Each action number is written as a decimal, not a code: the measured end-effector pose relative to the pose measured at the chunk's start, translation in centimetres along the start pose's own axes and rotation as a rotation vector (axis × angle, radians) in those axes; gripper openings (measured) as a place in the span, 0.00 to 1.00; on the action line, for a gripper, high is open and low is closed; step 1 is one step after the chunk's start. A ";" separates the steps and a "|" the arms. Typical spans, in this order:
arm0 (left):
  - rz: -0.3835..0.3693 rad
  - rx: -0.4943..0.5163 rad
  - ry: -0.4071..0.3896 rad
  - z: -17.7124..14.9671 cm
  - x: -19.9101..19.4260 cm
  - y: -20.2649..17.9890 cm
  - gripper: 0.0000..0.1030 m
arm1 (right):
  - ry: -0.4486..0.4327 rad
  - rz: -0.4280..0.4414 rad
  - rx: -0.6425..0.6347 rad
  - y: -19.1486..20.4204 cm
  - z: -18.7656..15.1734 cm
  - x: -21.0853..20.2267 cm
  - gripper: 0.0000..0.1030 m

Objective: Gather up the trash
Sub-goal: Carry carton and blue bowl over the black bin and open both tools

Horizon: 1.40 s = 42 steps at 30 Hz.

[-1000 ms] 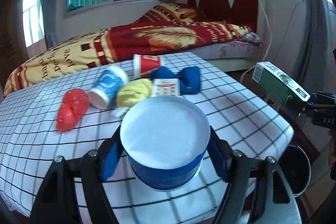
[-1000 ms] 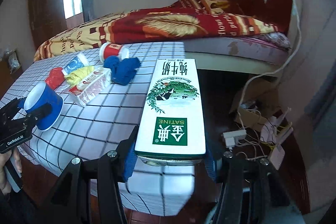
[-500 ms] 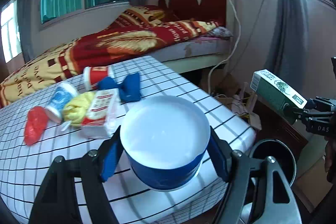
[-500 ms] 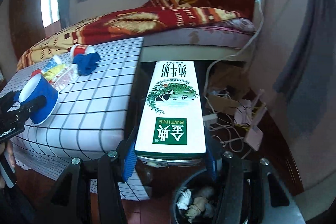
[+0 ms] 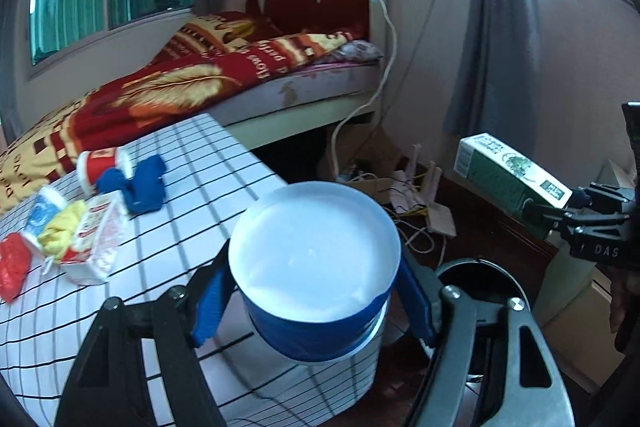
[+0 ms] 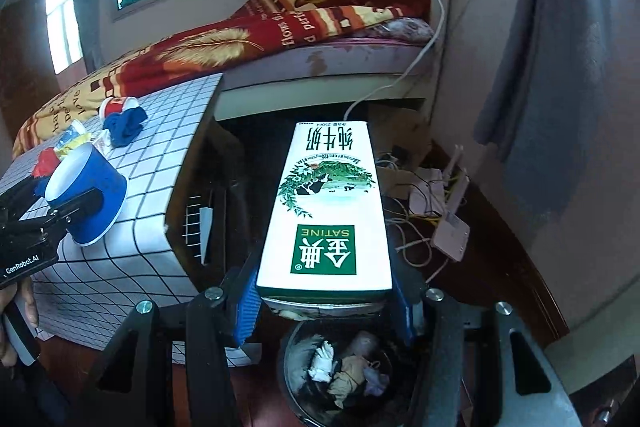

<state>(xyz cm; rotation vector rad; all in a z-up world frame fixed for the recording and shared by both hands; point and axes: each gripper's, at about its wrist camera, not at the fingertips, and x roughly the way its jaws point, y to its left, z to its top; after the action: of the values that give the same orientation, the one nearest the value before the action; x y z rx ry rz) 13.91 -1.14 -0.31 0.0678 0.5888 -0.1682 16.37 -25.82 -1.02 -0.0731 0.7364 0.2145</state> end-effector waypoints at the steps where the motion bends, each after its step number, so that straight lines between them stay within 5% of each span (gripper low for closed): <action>1: -0.008 0.005 0.001 0.1 0.1 -0.5 0.73 | 0.005 -0.003 0.004 -0.3 -0.2 0.0 0.54; 20: -0.167 0.088 0.084 -1.5 4.2 -8.8 0.73 | 0.095 -0.057 0.045 -5.7 -4.7 0.9 0.54; 42: -0.346 0.082 0.332 -6.9 10.5 -15.3 0.73 | 0.281 0.009 -0.023 -8.9 -13.1 4.9 0.55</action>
<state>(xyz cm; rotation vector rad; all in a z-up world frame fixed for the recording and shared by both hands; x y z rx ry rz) 16.03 -16.87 -12.10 0.0738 0.9237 -0.5246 13.24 -35.55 -14.07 -0.1240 1.0140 0.2237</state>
